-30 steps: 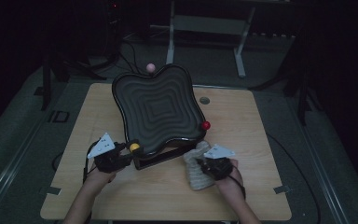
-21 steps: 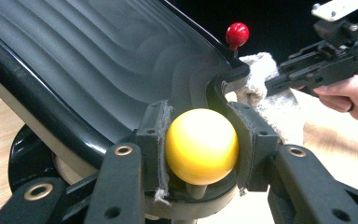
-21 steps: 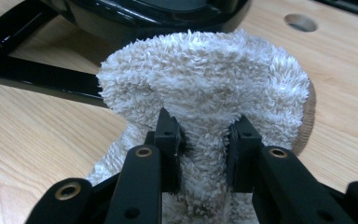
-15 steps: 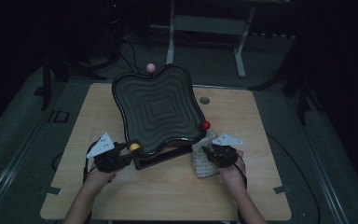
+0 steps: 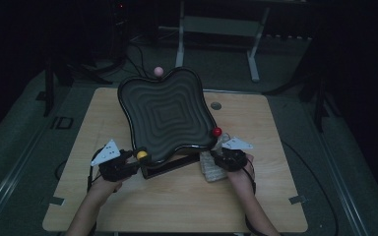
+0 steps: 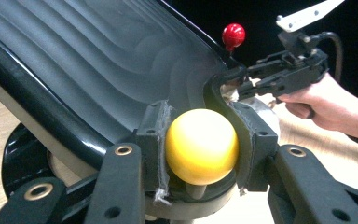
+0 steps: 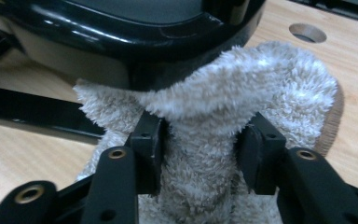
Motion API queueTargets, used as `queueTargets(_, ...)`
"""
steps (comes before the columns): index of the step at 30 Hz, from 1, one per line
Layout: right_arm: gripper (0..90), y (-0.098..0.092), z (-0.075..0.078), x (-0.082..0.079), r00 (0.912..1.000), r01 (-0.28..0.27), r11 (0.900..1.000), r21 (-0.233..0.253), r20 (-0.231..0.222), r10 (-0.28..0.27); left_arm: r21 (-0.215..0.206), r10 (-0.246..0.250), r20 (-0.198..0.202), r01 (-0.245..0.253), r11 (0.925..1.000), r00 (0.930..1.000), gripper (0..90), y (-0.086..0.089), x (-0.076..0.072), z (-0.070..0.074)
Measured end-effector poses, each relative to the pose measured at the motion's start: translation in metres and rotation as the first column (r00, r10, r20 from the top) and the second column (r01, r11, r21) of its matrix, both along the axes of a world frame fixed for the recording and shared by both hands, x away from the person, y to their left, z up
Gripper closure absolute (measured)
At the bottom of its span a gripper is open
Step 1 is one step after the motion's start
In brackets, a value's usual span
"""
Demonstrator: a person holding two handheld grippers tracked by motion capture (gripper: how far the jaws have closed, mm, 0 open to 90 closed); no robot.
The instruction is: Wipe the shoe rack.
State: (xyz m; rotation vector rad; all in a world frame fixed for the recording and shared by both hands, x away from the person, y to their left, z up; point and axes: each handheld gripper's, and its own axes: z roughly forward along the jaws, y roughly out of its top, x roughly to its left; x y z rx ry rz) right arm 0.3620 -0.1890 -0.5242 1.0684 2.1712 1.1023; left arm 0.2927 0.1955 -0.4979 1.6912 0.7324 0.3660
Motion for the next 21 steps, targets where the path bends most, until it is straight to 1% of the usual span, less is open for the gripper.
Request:
queueTargets(1,57.4,0.001,-0.003,0.003,1.0000,-0.002,1.000,-0.003,-0.002,0.002,0.008,0.002,-0.004,-0.002,1.0000,1.0000,60.0,-0.001,0.000,0.001)
queueTargets(2,64.4,0.001,-0.006,0.005,1.0000,0.003,1.000,-0.010,-0.004,-0.003,0.007,0.002,-0.004,-0.002,1.0000,1.0000,60.0,-0.001,-0.001,0.001)
queueTargets(3,67.3,0.002,-0.011,0.007,0.9998,0.008,1.000,-0.021,-0.020,-0.008,0.001,0.000,-0.003,0.000,1.0000,1.0000,60.0,-0.001,-0.001,0.000)
queueTargets(5,70.1,0.003,-0.021,0.011,0.9969,0.006,0.999,-0.043,-0.078,-0.009,-0.002,-0.005,-0.002,0.005,1.0000,1.0000,60.0,0.000,0.000,0.000)
queueTargets(6,70.0,0.002,-0.024,0.011,0.9968,0.000,0.999,-0.040,-0.080,-0.003,-0.003,-0.006,-0.002,0.006,1.0000,1.0000,60.0,0.000,0.000,0.000)
queueTargets(8,68.2,0.000,-0.020,0.012,0.9956,-0.005,1.000,-0.021,-0.094,0.003,-0.007,-0.012,0.001,0.012,0.9999,0.9999,60.0,0.001,0.000,-0.001)
queueTargets(10,63.0,-0.001,-0.013,0.011,0.9976,-0.012,1.000,-0.011,-0.068,0.011,-0.008,-0.019,0.002,0.019,0.9998,0.9998,60.1,0.002,0.001,-0.001)
queueTargets(11,62.3,-0.001,-0.010,0.011,0.9985,-0.014,1.000,-0.010,-0.053,0.013,-0.009,-0.019,0.003,0.019,0.9998,0.9998,60.1,0.002,0.001,-0.001)
queueTargets(13,62.4,0.000,-0.007,0.013,0.9991,-0.015,1.000,-0.018,-0.040,0.014,-0.010,-0.020,0.004,0.020,0.9998,0.9998,60.1,0.002,0.001,-0.001)
queueTargets(14,65.0,0.001,-0.010,0.013,0.9993,-0.014,1.000,-0.018,-0.034,0.013,-0.008,-0.021,0.005,0.021,0.9997,0.9998,60.1,0.002,0.001,-0.001)
queueTargets(15,66.3,0.001,-0.013,0.014,0.9990,-0.017,1.000,-0.021,-0.042,0.016,-0.004,-0.023,0.006,0.023,0.9997,0.9997,60.1,0.002,0.001,-0.001)
queueTargets(17,67.0,0.002,-0.020,0.015,0.9973,-0.015,0.999,-0.033,-0.072,0.012,-0.009,-0.026,0.006,0.026,0.9996,0.9996,60.1,0.002,0.001,-0.002)
queueTargets(19,65.3,0.000,-0.020,0.015,0.9969,-0.014,1.000,-0.020,-0.078,0.012,-0.008,-0.031,0.007,0.031,0.9995,0.9995,60.1,0.002,0.002,-0.002)
queueTargets(21,59.8,0.001,-0.015,0.015,0.9982,-0.013,1.000,-0.018,-0.058,0.012,-0.007,-0.030,0.010,0.030,0.9995,0.9995,60.1,0.002,0.001,-0.002)
